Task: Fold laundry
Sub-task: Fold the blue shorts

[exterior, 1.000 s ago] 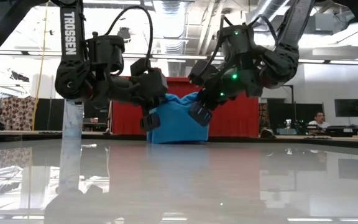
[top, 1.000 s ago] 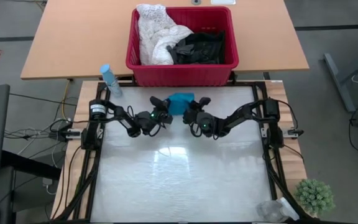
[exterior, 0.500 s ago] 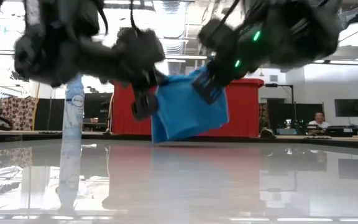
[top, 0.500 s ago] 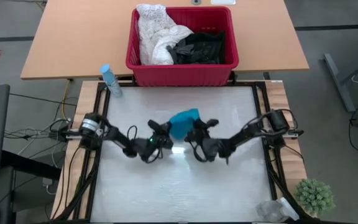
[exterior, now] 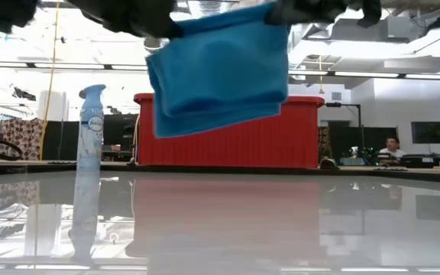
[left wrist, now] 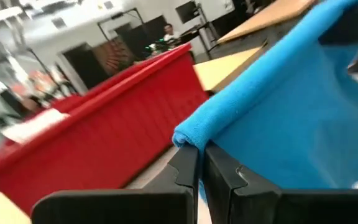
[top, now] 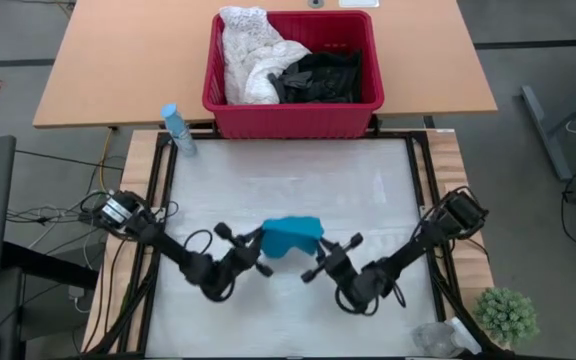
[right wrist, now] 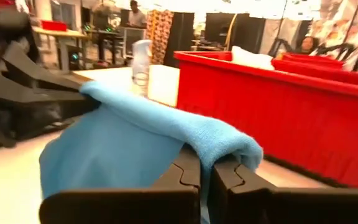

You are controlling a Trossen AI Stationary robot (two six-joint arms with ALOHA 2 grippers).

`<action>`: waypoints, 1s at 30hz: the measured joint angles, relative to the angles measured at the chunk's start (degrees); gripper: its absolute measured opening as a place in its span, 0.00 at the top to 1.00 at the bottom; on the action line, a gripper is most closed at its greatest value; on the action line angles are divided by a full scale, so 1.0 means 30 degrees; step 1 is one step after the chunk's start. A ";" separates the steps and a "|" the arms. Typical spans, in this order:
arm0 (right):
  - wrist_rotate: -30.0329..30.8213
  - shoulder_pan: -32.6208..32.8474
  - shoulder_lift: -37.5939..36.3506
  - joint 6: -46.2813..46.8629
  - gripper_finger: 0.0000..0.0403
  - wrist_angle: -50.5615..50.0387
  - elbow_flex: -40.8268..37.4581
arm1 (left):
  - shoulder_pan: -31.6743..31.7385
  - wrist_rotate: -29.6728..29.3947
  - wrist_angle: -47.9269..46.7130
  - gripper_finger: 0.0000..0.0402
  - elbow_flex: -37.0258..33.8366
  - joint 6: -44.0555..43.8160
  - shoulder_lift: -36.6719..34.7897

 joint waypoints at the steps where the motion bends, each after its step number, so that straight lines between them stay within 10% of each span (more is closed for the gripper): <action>1: -0.0007 0.0170 0.0220 0.0321 0.94 -0.0267 0.0400 | -0.0366 -0.0026 -0.0053 1.00 0.0152 -0.0725 0.0000; 17: -0.0885 0.1419 0.2751 0.9202 0.94 -0.1376 0.3545 | -0.4129 0.0758 -0.0276 1.00 0.0349 -1.1590 0.0000; 23: -0.9491 -0.0031 0.1789 1.3133 0.94 -0.2989 0.3537 | -0.3051 0.7051 -0.1679 1.00 -0.1373 -1.5188 -0.2001; 30: -1.6767 -0.1995 -0.0932 1.8647 0.95 -1.2882 0.3537 | 0.0905 1.7912 -1.5735 1.00 -0.2453 -2.7458 -0.7020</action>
